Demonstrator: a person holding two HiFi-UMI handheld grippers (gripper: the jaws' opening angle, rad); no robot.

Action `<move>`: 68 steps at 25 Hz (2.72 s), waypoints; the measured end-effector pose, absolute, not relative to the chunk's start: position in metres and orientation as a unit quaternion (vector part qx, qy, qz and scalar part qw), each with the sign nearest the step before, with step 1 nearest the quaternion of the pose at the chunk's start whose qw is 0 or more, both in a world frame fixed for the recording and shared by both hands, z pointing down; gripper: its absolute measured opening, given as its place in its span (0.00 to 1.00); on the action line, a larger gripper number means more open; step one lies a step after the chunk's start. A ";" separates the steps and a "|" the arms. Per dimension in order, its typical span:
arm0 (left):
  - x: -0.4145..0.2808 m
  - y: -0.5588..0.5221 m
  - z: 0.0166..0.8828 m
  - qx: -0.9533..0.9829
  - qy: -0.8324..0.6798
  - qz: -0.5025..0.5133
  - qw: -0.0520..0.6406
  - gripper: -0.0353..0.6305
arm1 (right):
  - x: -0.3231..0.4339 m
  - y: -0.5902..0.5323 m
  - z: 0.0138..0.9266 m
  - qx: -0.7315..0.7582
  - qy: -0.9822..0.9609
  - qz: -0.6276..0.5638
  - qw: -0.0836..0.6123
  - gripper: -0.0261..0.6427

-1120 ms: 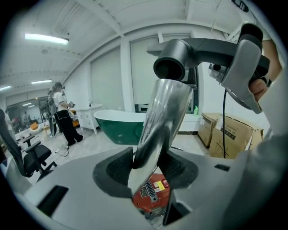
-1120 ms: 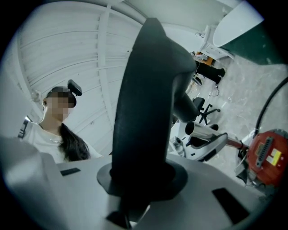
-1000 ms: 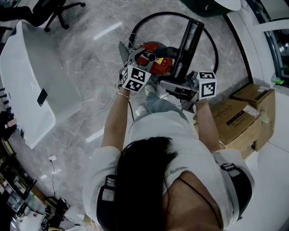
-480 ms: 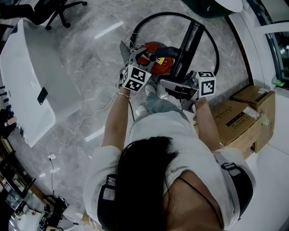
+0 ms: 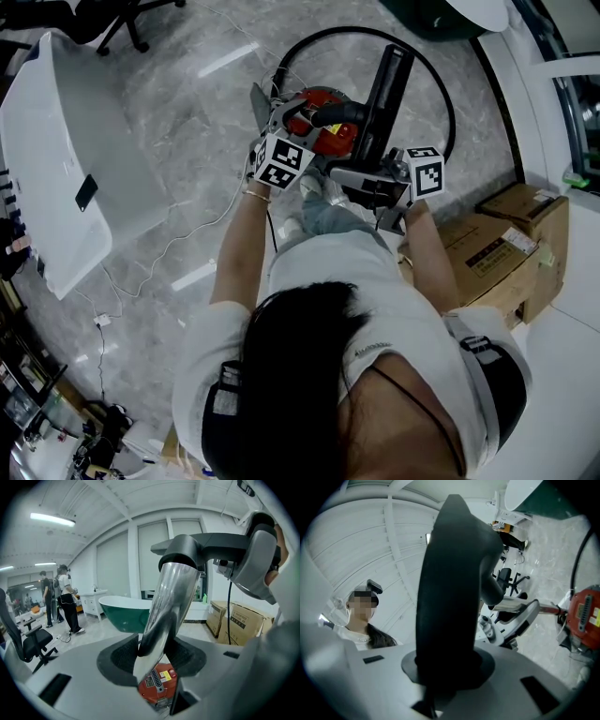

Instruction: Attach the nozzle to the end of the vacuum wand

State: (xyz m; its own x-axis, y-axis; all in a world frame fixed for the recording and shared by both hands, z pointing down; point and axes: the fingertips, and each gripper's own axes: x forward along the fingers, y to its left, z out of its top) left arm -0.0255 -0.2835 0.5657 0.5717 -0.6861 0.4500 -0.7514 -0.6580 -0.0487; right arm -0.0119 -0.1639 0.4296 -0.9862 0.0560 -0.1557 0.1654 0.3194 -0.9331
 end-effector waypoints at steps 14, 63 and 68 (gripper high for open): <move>-0.024 -0.283 0.568 0.885 -0.400 0.225 0.076 0.32 | -0.014 -0.158 0.439 0.072 0.818 -0.571 -0.023 0.14; -0.033 -0.283 0.567 0.889 -0.383 0.231 0.100 0.32 | -0.032 -0.149 0.480 -0.023 0.896 -0.352 -0.268 0.13; -0.035 -0.283 0.569 0.891 -0.377 0.231 0.102 0.32 | -0.033 -0.151 0.491 -0.046 0.905 -0.312 -0.283 0.13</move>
